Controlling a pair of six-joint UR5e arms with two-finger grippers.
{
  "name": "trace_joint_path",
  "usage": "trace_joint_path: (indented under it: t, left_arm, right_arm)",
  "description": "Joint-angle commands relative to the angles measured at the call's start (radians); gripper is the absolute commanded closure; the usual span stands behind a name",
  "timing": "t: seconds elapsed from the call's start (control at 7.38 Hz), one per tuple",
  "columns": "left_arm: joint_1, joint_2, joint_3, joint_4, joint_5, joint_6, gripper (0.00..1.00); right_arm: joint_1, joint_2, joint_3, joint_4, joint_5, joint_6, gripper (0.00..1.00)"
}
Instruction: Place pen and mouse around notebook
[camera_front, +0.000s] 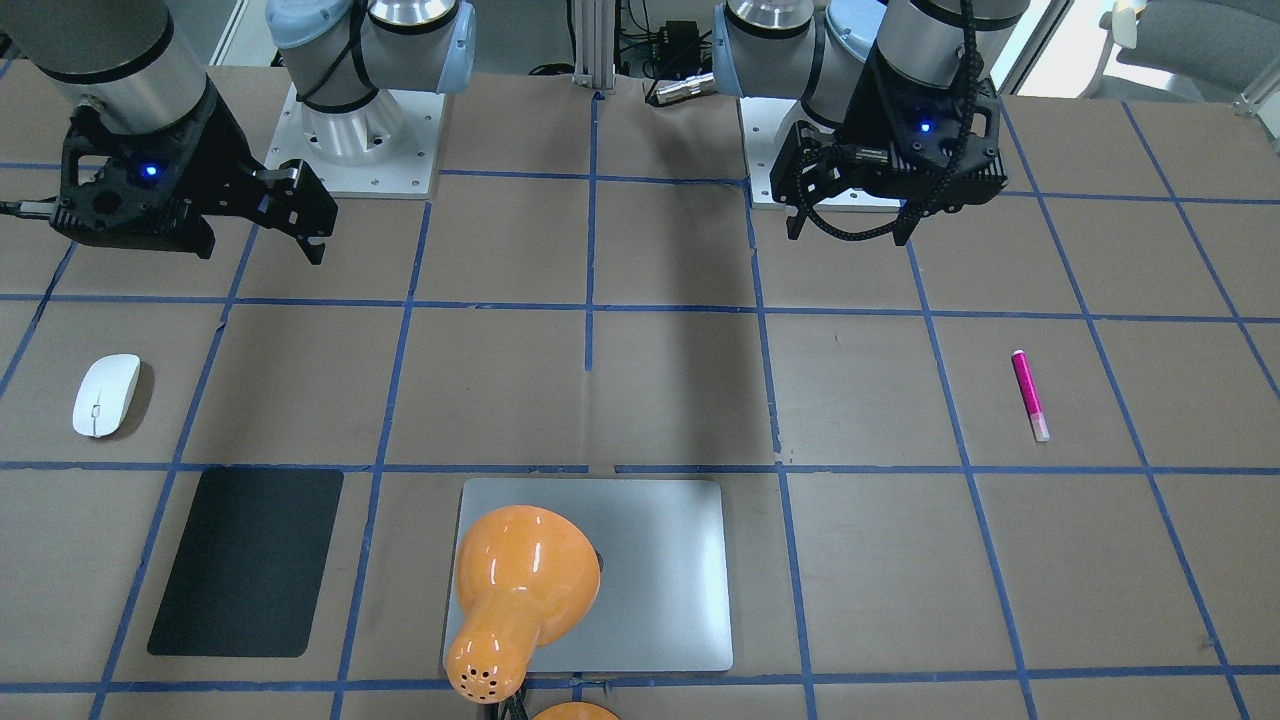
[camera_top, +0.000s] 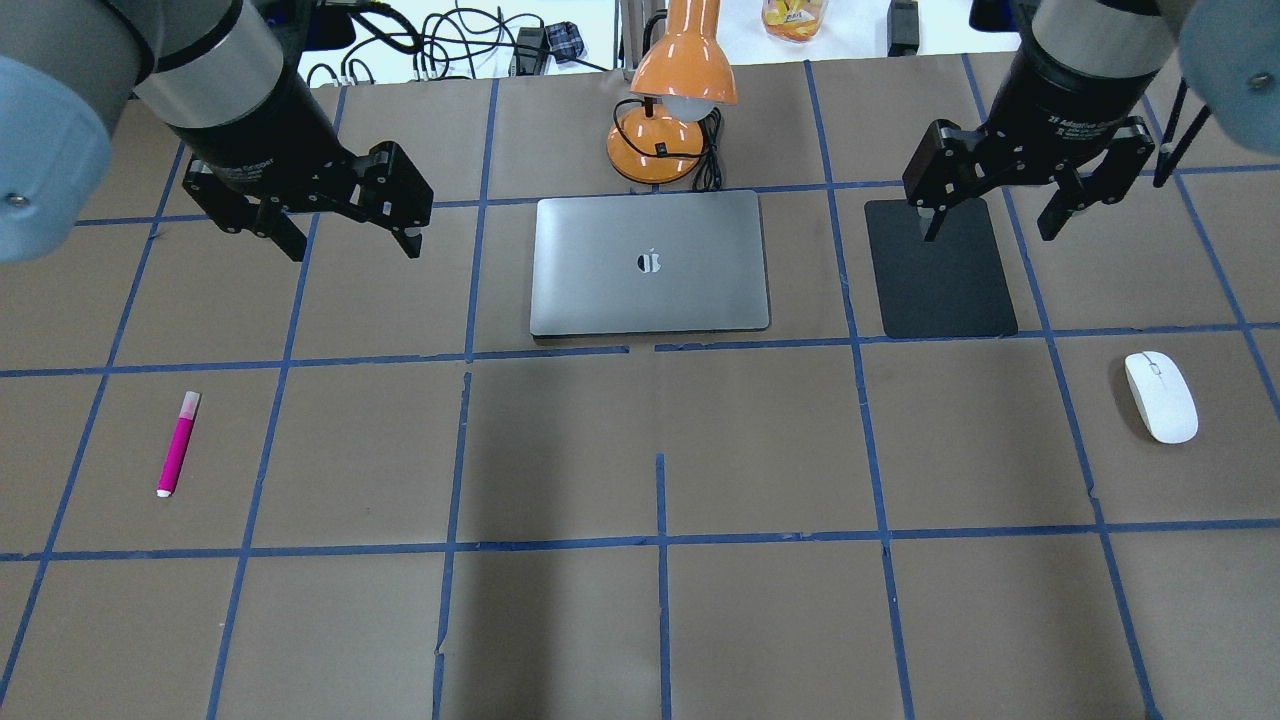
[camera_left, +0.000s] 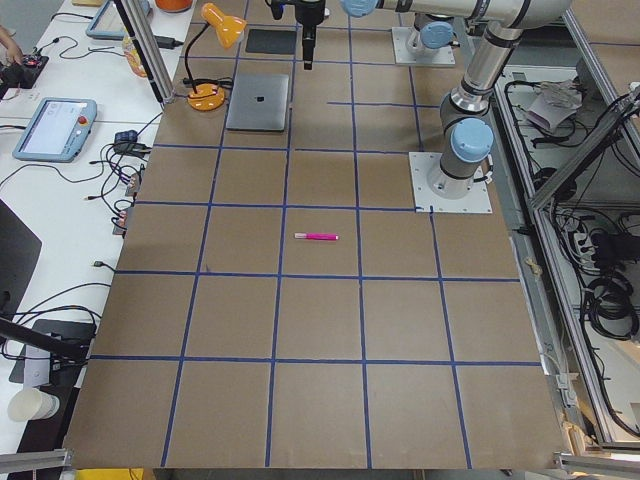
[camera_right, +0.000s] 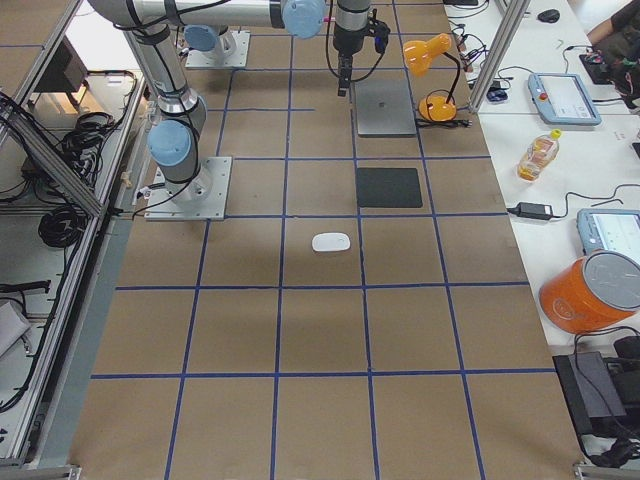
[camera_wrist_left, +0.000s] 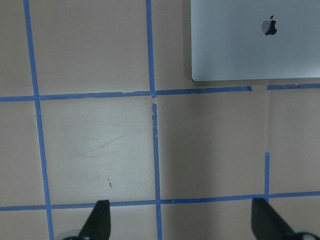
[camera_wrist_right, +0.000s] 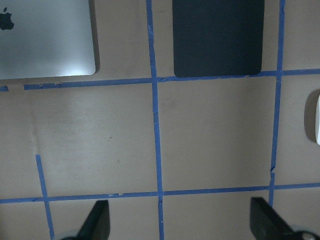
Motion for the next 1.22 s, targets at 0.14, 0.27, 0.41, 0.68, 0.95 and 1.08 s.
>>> trace_joint_path:
  t: [0.14, 0.27, 0.41, 0.68, 0.95, 1.08]
  left_arm:
    - [0.000, 0.005, -0.001, -0.001, 0.003, -0.005, 0.00]
    - [0.000, 0.011, -0.001, -0.002, -0.005, -0.011, 0.00]
    - [0.008, 0.023, -0.004, -0.011, 0.004, -0.002, 0.00]
    - [0.105, 0.045, -0.036, -0.080, 0.102, 0.010, 0.00]
    - [0.290, 0.034, -0.131, -0.035, 0.139, 0.337, 0.00]
    - [0.395, 0.014, -0.203, 0.102, 0.147, 0.466, 0.00]
  right_arm:
    - [0.000, 0.002, 0.000, -0.002, -0.006, 0.000, 0.00]
    - [-0.003, 0.005, 0.000, -0.009, -0.007, -0.014, 0.00]
    - [-0.023, 0.013, 0.002, -0.014, -0.013, -0.026, 0.00]
    - [-0.157, 0.034, 0.002, -0.050, 0.003, -0.129, 0.00]
    - [-0.282, 0.140, 0.002, -0.163, -0.012, -0.338, 0.00]
    - [-0.340, 0.204, 0.003, -0.232, -0.010, -0.415, 0.00]
